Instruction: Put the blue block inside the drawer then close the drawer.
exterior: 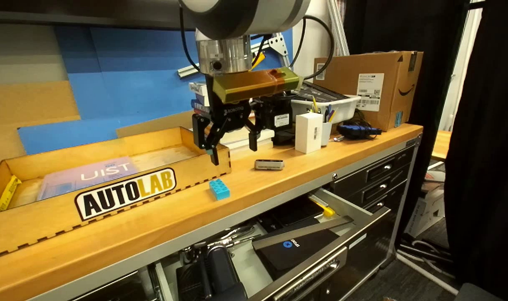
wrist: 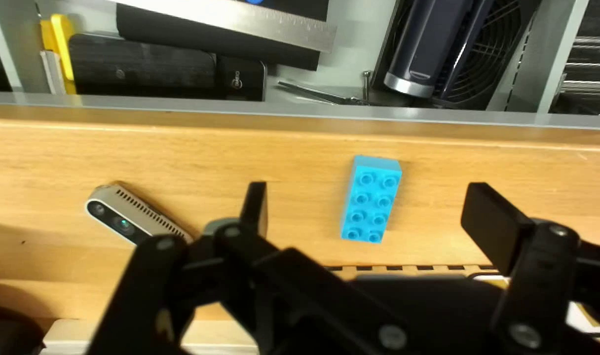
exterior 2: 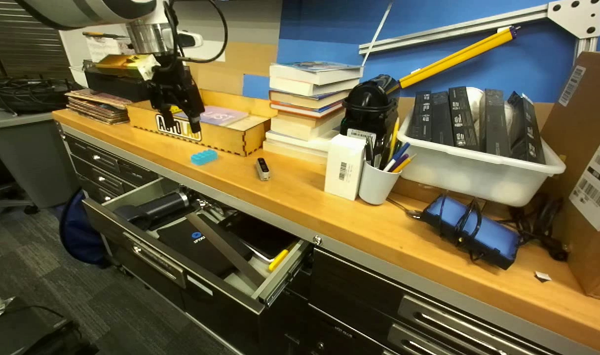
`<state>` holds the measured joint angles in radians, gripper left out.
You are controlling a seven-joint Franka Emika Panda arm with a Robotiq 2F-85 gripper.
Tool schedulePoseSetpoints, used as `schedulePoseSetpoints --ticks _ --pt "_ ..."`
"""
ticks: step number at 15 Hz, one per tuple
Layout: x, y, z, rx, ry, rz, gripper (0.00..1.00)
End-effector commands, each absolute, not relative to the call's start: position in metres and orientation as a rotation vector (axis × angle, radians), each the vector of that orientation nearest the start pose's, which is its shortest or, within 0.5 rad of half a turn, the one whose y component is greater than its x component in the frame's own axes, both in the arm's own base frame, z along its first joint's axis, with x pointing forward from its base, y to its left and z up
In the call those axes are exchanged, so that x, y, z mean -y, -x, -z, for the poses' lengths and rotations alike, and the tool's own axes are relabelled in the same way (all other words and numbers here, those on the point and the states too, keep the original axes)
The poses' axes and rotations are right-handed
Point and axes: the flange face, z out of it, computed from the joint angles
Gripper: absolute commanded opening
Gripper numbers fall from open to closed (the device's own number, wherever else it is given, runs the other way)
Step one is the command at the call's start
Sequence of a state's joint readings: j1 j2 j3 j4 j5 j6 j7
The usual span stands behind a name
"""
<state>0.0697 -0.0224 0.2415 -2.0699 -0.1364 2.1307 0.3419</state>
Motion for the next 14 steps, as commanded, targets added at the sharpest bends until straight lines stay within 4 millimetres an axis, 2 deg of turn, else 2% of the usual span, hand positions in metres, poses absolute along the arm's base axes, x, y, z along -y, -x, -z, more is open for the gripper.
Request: schedulePoseSetpoints --ticks 1,7,12,13,14 --pt "-0.171 -0.565 -0.436 0.135 3.17 0.186 1.0" --pt "-0.186 -0.598 -0.399 0.173 3.176 0.096 1.0" --pt "-0.184 -0.606 -0.368 0.14 3.16 0.033 1.0" --pt "-0.181 -0.605 -0.362 0.122 3.161 0.025 0.75" --pt "-0.177 -0.605 -0.358 0.103 3.161 0.021 0.73"
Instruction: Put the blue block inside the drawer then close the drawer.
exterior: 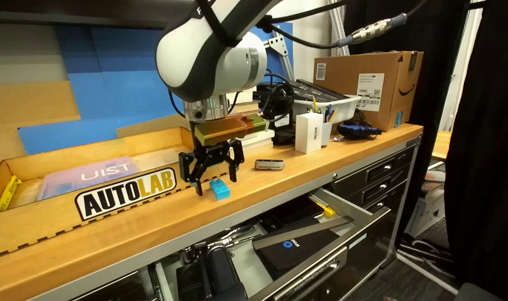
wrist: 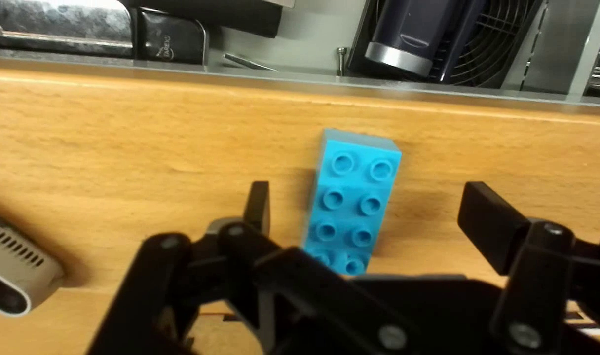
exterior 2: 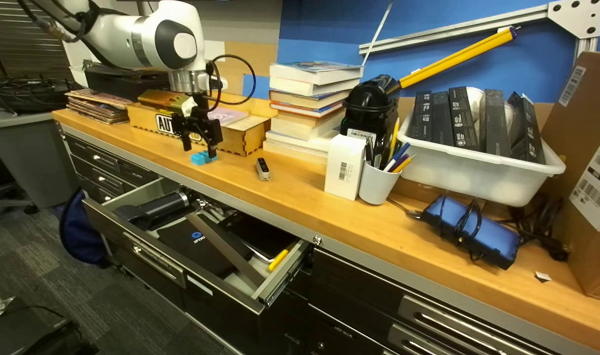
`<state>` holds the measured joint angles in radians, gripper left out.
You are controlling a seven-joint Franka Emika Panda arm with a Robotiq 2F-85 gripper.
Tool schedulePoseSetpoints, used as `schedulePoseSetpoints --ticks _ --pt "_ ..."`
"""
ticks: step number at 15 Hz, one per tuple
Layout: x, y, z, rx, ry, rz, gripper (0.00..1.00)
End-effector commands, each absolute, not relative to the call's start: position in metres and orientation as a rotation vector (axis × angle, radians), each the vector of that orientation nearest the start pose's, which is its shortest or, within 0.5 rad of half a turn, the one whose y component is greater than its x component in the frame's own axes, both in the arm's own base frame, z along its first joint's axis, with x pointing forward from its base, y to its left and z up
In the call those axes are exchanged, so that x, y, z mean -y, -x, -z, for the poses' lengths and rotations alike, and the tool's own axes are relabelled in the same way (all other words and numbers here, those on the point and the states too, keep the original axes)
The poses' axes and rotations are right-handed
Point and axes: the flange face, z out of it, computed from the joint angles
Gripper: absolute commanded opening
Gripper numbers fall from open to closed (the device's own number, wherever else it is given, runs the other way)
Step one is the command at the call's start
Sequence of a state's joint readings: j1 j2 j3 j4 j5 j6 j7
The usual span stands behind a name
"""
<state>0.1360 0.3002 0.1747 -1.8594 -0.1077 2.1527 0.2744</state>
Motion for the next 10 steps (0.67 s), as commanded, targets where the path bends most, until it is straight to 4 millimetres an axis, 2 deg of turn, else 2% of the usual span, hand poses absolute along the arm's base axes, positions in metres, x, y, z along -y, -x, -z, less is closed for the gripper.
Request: schedulePoseSetpoints --ticks 1,4,8,10 --pt "-0.174 -0.605 -0.356 0.082 3.162 0.019 0.66" --pt "-0.164 -0.603 -0.357 0.022 3.166 0.024 0.42" --pt "-0.155 -0.581 -0.367 -0.023 3.164 0.034 0.11" --pt "-0.15 -0.559 -0.365 -0.034 3.174 0.011 0.11"
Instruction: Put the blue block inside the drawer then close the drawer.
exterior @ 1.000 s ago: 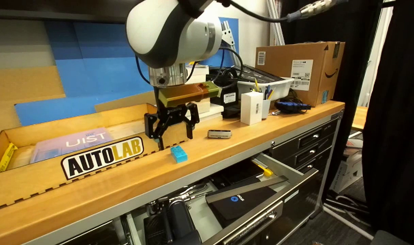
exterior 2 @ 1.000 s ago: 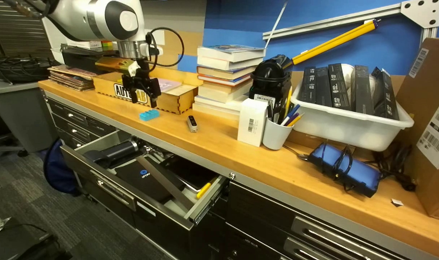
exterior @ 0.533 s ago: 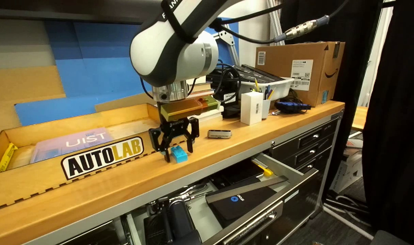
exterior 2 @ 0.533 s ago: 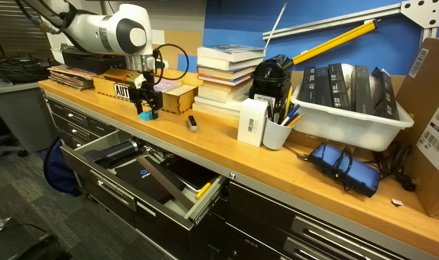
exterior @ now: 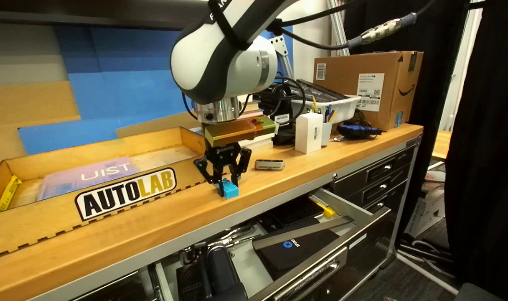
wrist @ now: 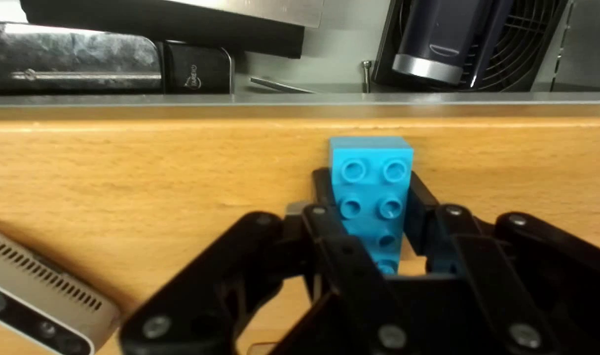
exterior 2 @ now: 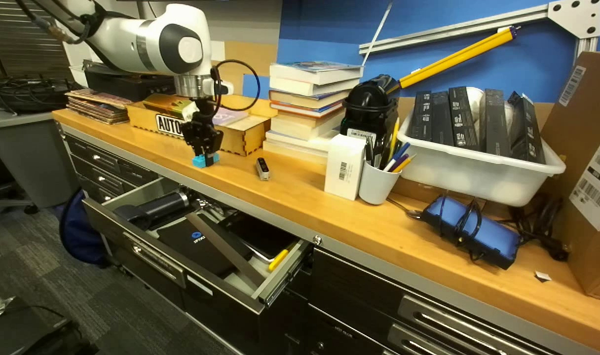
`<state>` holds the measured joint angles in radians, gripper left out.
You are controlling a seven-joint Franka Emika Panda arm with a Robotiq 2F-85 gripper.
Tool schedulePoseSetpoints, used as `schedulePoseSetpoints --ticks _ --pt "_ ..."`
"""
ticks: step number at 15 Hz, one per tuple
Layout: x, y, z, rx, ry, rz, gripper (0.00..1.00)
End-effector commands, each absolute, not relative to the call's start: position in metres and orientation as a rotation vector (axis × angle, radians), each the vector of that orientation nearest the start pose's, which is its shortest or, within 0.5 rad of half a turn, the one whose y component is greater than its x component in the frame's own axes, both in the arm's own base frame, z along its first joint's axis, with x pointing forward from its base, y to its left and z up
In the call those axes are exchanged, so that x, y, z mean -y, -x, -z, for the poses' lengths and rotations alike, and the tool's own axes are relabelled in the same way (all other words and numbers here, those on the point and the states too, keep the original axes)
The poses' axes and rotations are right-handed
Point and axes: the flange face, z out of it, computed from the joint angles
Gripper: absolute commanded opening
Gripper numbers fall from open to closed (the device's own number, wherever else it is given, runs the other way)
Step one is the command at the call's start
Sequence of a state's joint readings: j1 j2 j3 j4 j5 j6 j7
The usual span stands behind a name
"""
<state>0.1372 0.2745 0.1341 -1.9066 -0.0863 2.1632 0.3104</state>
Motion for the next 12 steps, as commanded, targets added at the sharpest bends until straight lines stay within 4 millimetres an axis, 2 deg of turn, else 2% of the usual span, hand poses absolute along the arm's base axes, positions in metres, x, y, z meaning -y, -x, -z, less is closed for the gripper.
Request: schedulePoseSetpoints --ticks 1,4,7,9,12 --pt "-0.146 -0.541 -0.361 -0.047 3.191 -0.013 0.11" --pt "-0.14 -0.493 -0.353 -0.141 3.215 -0.055 0.11" --pt "-0.128 -0.456 -0.332 -0.349 3.232 -0.08 0.11" --pt "-0.118 -0.446 -0.312 -0.554 3.233 -0.074 0.11" --pt "-0.105 -0.447 -0.293 -0.776 3.168 -0.043 0.11"
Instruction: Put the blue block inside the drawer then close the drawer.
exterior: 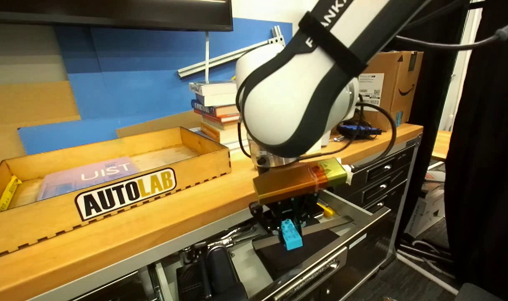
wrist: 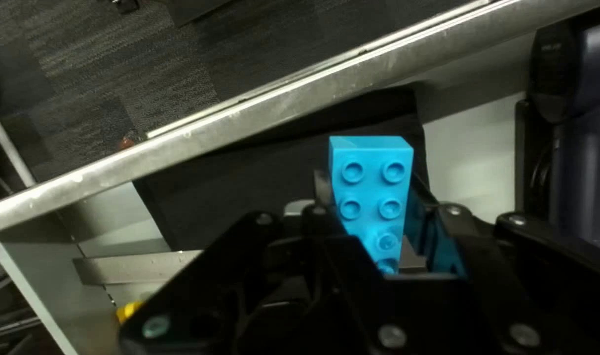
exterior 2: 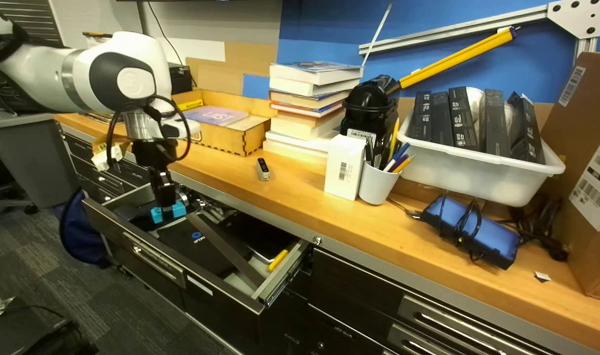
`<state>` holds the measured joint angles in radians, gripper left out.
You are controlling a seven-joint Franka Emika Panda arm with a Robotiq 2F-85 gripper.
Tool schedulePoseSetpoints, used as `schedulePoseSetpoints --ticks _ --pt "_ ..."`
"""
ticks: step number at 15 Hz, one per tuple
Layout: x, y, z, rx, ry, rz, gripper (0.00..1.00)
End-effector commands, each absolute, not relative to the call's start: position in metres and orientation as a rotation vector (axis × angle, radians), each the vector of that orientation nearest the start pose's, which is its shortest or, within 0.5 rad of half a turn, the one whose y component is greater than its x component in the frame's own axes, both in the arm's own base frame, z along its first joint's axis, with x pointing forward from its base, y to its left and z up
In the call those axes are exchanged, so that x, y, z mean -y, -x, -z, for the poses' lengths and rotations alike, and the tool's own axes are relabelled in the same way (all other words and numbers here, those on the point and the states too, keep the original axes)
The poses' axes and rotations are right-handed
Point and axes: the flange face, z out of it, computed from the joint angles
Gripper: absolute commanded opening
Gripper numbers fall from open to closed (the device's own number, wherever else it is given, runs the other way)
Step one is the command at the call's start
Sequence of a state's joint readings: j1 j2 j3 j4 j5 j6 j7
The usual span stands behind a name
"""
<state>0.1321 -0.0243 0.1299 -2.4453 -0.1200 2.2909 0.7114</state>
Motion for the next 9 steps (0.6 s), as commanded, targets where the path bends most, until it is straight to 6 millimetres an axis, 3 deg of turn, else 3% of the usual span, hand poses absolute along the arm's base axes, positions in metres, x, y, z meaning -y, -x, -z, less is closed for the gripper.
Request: schedulePoseSetpoints --ticks 1,3,4,9 --pt "-0.101 -0.449 -0.29 -0.824 3.15 -0.025 0.11" --pt "-0.095 -0.453 -0.288 -0.9 3.118 0.008 0.11" --pt "-0.093 -0.454 -0.289 -0.922 3.105 0.015 0.51" --pt "-0.095 -0.43 -0.296 -0.896 3.15 0.018 0.91"
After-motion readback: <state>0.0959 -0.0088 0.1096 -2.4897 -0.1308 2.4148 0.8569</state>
